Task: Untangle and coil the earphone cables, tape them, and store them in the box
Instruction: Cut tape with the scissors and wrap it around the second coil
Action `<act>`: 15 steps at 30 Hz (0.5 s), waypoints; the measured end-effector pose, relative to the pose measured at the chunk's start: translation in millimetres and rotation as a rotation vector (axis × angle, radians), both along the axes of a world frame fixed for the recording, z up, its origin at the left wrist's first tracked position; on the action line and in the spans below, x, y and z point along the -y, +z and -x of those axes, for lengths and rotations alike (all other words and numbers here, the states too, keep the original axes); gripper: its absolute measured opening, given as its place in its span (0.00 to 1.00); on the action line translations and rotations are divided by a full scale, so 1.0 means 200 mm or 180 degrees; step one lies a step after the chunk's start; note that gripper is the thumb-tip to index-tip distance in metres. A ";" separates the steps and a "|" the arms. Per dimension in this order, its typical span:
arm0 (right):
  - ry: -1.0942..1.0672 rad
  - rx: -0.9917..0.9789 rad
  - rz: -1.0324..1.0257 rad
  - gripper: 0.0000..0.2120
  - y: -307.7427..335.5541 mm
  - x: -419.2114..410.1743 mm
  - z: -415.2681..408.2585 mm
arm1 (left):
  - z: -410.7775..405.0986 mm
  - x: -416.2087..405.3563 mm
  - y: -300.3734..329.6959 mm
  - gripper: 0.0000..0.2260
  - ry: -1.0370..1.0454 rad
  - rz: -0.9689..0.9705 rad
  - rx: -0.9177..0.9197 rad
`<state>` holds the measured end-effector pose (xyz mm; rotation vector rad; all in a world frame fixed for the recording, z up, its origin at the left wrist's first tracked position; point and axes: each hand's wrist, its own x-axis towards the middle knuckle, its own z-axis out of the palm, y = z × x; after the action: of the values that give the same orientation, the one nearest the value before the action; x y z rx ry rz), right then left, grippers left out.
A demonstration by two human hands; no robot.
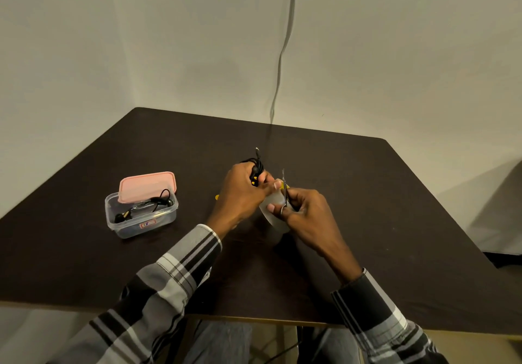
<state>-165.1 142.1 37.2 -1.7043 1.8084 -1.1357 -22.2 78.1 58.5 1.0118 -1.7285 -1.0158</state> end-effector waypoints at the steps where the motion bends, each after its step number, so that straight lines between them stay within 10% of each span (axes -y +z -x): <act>1: -0.0007 -0.0006 -0.0004 0.14 0.00 0.00 0.00 | 0.00 -0.01 0.00 0.12 0.0051 0.0049 0.0000; 15: -0.0049 -0.0073 -0.0044 0.11 0.01 0.00 -0.02 | 0.02 -0.02 -0.04 0.13 0.0205 0.0116 -0.0221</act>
<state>-161.5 142.9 39.1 -1.7050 1.8418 -1.1118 -26.0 82.2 51.3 0.9917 -1.6420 -0.9641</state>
